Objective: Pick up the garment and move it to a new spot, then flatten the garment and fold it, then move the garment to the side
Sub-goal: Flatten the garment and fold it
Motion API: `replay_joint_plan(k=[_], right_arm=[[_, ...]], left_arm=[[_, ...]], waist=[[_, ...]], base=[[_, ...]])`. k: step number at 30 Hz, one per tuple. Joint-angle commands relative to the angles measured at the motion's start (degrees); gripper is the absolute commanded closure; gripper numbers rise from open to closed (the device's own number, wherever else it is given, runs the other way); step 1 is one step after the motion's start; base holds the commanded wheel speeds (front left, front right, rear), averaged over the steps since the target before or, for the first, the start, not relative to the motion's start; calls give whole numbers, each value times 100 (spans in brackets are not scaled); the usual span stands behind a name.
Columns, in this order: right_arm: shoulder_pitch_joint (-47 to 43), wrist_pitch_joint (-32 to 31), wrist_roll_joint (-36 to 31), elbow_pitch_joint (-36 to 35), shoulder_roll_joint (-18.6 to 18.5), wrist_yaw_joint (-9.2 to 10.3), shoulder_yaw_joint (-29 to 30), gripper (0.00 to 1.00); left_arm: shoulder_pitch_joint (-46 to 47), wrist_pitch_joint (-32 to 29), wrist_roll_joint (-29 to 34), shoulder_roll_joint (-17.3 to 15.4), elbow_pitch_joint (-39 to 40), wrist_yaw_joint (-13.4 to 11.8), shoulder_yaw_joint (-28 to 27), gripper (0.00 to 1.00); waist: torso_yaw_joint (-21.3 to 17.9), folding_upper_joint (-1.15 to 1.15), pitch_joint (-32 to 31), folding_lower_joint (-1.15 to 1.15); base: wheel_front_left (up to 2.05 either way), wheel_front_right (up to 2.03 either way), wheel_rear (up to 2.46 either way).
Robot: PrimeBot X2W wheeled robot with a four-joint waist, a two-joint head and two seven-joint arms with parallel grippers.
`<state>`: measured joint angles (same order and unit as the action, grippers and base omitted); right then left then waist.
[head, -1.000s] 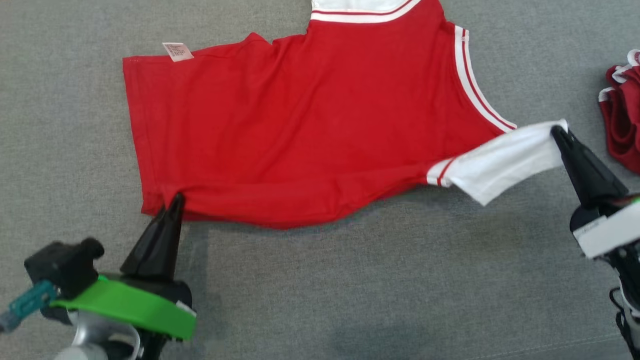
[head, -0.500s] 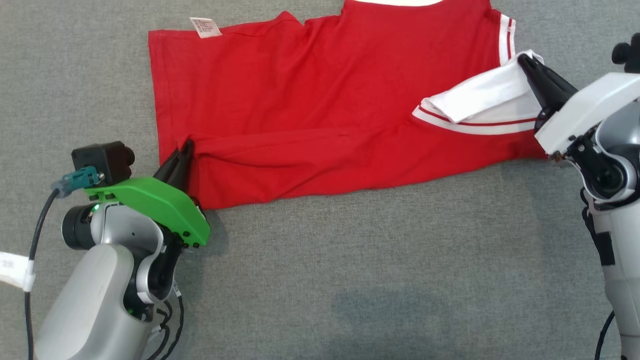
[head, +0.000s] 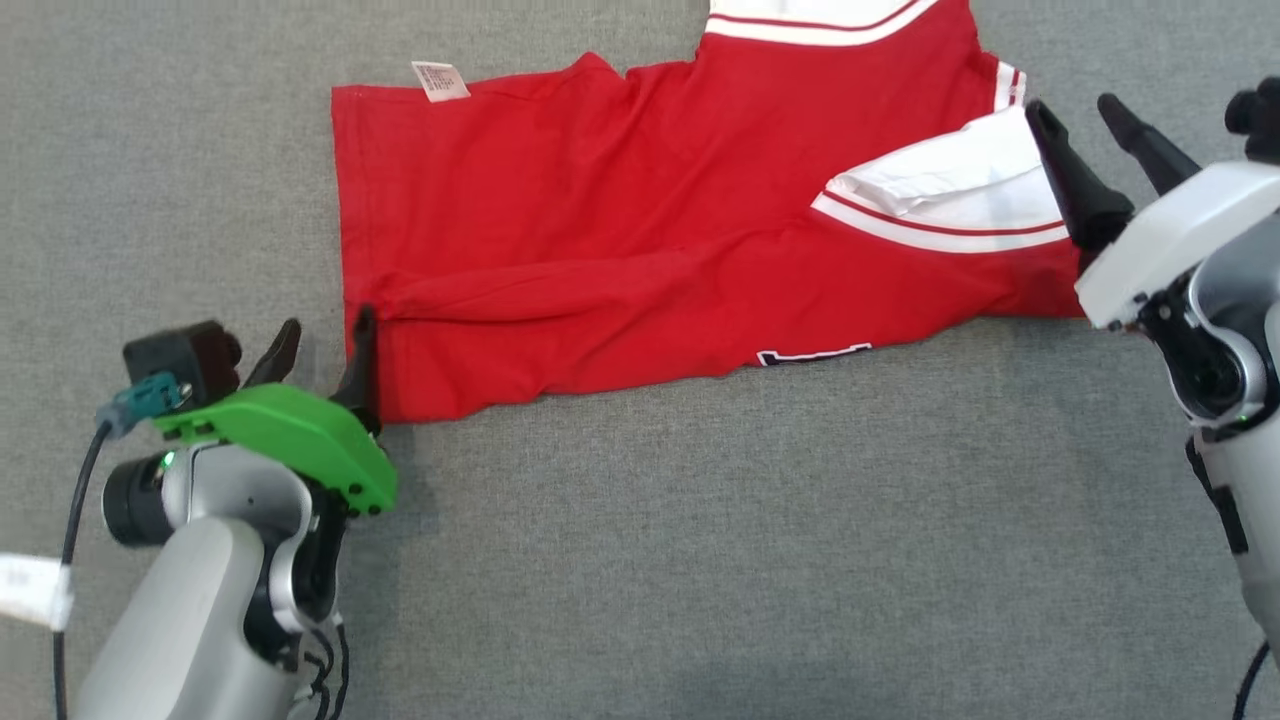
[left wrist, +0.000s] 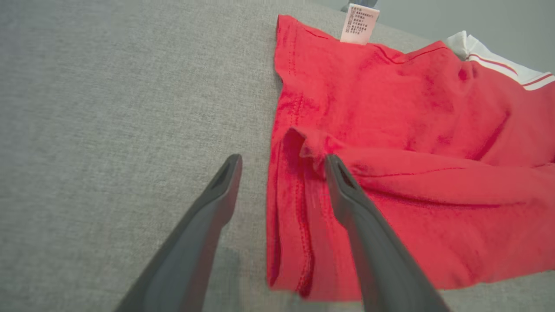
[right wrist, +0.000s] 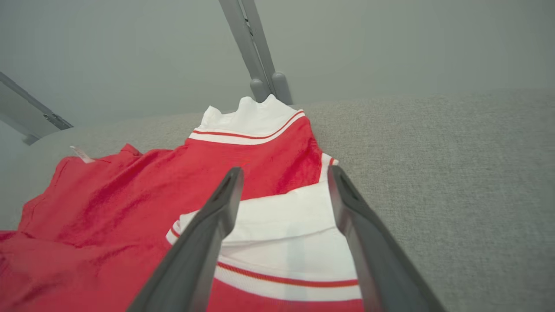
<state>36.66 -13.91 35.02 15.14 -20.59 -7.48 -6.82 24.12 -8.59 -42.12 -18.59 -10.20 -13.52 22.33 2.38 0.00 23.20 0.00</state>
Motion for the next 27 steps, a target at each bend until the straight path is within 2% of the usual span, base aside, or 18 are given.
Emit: replay_joint_plan(k=[1,7,10,16,22,27], right_arm=[[-200,44,-8,-148,-104,-1,-46,0],[-1176,-268,-373,-975,-671,-1,42,0],[-1490,-549,-593,-1130,-689,-1,195,0],[-1552,-917,-1003,-1074,-574,0,281,0],[-1237,-1059,-1086,-731,-377,3,142,0],[-1049,-1181,-1074,-434,-388,3,-31,0]], left_arm=[[-222,62,30,-63,135,-67,-64,0],[-1099,-39,-4,-242,1220,-305,9,0],[-1236,-231,48,-312,1439,-382,126,0],[-955,-520,1,-327,1254,-406,192,0],[-712,-634,46,-332,943,-356,253,0],[-627,-778,22,-328,700,-307,340,0]], waist=[[-99,0,-228,0],[-240,0,-328,0],[-277,0,-213,0],[-281,0,44,0],[-247,0,127,0],[-176,0,96,0]], base=[[0,0,0],[0,0,0],[0,0,0],[0,0,0],[0,0,0],[0,0,0]])
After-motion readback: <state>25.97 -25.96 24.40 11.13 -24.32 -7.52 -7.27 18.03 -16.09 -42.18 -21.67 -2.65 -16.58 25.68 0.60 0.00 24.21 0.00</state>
